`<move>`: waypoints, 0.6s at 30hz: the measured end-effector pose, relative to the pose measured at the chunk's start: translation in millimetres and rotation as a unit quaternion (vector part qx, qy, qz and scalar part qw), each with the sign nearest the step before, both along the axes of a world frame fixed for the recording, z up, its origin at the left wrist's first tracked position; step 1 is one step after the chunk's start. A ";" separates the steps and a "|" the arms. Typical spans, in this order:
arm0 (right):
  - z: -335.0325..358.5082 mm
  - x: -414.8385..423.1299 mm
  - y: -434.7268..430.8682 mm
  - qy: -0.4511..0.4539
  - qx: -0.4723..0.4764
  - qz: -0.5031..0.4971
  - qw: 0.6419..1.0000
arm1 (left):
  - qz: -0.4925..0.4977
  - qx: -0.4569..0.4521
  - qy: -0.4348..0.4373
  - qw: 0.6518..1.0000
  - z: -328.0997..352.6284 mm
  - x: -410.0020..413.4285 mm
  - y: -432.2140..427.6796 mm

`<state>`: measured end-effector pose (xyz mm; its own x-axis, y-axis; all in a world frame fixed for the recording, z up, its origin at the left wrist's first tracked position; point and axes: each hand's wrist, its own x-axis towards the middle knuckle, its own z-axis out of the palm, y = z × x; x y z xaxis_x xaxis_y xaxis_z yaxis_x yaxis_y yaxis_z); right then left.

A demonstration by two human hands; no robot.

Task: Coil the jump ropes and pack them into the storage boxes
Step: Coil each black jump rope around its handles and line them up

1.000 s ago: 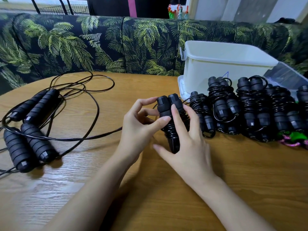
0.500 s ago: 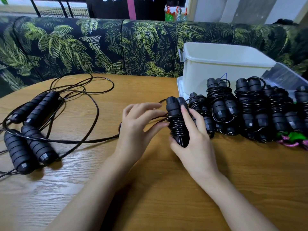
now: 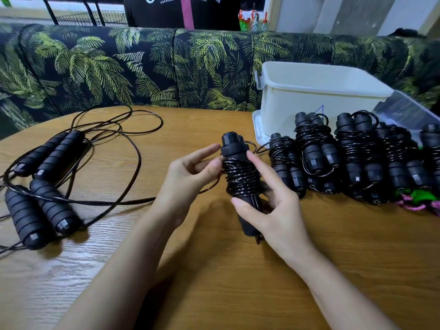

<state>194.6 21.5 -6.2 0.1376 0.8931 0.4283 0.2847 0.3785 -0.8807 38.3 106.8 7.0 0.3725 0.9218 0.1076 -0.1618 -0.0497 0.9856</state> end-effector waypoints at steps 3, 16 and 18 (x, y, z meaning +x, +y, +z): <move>3.0 -0.1 -2.2 0.022 -0.013 0.042 0.999 | -0.078 -0.041 -0.035 0.995 -1.1 -2.9 3.7; -7.5 -5.6 5.4 -0.131 0.026 -0.035 0.990 | 0.022 0.002 -0.016 1.000 5.9 11.1 -16.9; -8.7 -5.4 6.7 -0.130 0.020 -0.050 0.990 | 0.035 0.009 -0.008 0.999 6.7 13.6 -20.0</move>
